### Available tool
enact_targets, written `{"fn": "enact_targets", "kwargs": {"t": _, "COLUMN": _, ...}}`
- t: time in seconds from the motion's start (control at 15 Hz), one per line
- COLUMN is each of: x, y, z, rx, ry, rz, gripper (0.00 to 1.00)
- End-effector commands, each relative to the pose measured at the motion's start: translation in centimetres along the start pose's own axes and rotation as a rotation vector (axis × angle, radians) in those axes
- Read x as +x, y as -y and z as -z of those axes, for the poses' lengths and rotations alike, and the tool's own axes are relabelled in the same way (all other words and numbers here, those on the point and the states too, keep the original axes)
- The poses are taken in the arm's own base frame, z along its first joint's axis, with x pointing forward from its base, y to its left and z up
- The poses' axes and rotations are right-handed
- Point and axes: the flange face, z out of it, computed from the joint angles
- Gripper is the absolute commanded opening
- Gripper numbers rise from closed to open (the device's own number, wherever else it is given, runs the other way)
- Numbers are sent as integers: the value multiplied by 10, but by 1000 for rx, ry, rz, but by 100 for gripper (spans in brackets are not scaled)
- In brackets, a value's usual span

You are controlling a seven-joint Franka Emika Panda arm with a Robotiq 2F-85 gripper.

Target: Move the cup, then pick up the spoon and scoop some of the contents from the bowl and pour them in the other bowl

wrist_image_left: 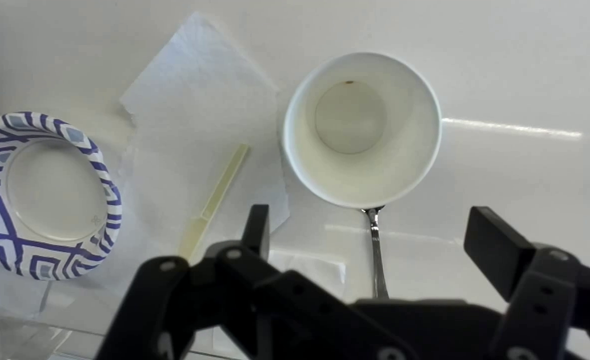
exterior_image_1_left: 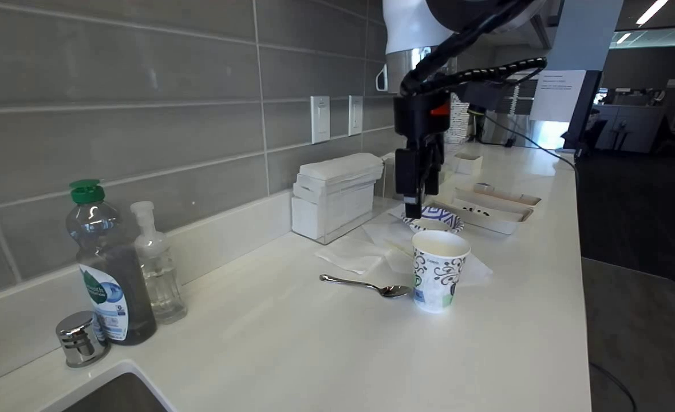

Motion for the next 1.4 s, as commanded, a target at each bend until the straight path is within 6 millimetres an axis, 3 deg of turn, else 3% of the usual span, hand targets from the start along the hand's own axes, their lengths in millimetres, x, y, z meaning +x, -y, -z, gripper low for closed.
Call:
{"fn": "enact_targets", "kwargs": {"t": 0.0, "x": 0, "y": 0, "z": 1, "rx": 0, "ry": 1, "rz": 1, "gripper": 100}}
{"fn": "enact_targets", "kwargs": {"t": 0.33, "x": 0, "y": -4, "z": -2, "rx": 21, "ry": -11, "rz": -15, "gripper": 100}}
{"fn": "enact_targets", "kwargs": {"t": 0.6, "x": 1, "y": -7, "z": -9, "rx": 87, "ry": -5, "rz": -122, "gripper": 100}}
{"fn": "enact_targets", "kwargs": {"t": 1.07, "x": 0, "y": 27, "z": -31, "rx": 10, "ry": 47, "rz": -472, "gripper": 100}}
{"fn": "enact_targets", "kwargs": {"t": 1.33, "x": 2, "y": 38, "z": -40, "rx": 2, "ry": -6, "rz": -546, "gripper": 100}}
